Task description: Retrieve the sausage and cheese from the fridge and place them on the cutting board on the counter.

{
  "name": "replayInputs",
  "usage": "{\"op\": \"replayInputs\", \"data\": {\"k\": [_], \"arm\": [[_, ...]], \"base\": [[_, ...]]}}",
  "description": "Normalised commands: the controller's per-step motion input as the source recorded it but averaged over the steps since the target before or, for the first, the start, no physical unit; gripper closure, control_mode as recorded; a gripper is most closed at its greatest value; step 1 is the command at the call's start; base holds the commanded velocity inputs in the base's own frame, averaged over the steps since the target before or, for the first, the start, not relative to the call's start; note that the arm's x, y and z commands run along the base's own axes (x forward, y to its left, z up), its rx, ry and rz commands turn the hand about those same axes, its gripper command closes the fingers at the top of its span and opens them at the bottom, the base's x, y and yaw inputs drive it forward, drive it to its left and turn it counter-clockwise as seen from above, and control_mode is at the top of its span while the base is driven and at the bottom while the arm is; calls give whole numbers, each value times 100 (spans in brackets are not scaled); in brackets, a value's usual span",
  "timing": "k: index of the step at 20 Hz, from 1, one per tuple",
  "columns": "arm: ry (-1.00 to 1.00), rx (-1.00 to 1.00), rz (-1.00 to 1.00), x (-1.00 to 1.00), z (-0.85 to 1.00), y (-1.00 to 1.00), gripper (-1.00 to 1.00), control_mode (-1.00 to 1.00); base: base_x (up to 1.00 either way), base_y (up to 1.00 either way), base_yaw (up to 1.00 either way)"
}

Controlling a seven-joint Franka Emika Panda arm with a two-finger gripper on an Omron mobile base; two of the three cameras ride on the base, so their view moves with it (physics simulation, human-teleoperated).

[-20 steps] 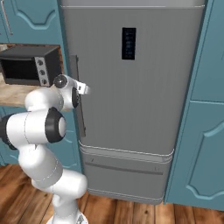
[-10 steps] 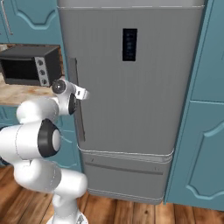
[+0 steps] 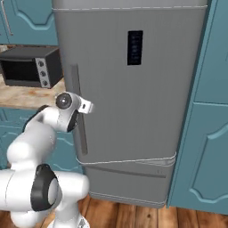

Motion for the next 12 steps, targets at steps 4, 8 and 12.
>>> {"op": "replayInputs", "data": {"k": [4, 8, 12], "arm": [[2, 6, -5, -78, 12, -53, 100, -100], [6, 1, -8, -67, 6, -50, 100, -100], [25, 0, -16, -22, 2, -24, -100, -100]], "base": [[0, 0, 0], [0, 0, 0], [0, 0, 0]]}}
